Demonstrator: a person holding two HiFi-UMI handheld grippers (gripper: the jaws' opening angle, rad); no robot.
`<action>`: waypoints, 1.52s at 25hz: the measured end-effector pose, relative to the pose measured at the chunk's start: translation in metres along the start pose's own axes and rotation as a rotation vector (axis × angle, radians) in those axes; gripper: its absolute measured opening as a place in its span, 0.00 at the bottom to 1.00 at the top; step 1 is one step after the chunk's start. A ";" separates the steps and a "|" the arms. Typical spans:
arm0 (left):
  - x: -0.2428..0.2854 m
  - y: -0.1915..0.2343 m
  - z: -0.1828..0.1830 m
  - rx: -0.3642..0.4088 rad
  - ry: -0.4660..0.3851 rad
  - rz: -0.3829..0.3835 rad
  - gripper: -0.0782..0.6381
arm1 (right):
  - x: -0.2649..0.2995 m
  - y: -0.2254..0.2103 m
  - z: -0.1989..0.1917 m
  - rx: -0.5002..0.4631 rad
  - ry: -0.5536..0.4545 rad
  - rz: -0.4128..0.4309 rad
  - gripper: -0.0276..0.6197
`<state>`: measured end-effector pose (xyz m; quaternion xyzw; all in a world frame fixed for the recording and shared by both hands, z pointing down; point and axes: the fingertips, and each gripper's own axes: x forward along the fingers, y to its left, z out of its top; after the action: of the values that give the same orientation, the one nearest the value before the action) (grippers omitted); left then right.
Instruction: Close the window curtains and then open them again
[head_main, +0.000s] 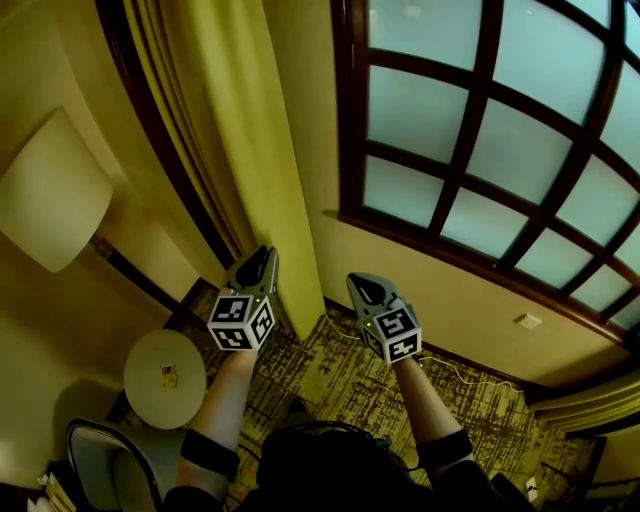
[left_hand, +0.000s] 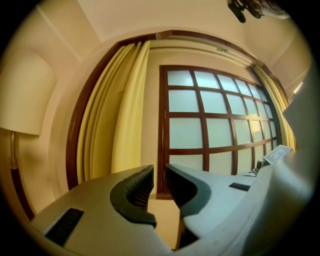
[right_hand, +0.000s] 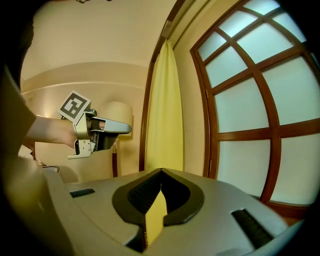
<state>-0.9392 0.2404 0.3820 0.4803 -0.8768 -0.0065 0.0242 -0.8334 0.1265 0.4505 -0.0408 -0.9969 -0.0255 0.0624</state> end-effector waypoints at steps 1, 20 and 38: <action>0.007 0.008 0.004 0.006 -0.003 0.000 0.21 | 0.007 -0.001 0.001 0.000 0.002 -0.003 0.04; 0.128 0.106 0.087 0.077 -0.088 -0.002 0.59 | 0.065 -0.048 -0.002 0.021 0.053 -0.183 0.04; 0.155 0.124 0.087 0.084 -0.099 -0.110 0.11 | 0.100 -0.039 0.000 0.040 0.068 -0.252 0.04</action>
<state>-1.1317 0.1756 0.3049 0.5275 -0.8486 0.0054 -0.0398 -0.9352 0.0953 0.4608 0.0868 -0.9917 -0.0145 0.0934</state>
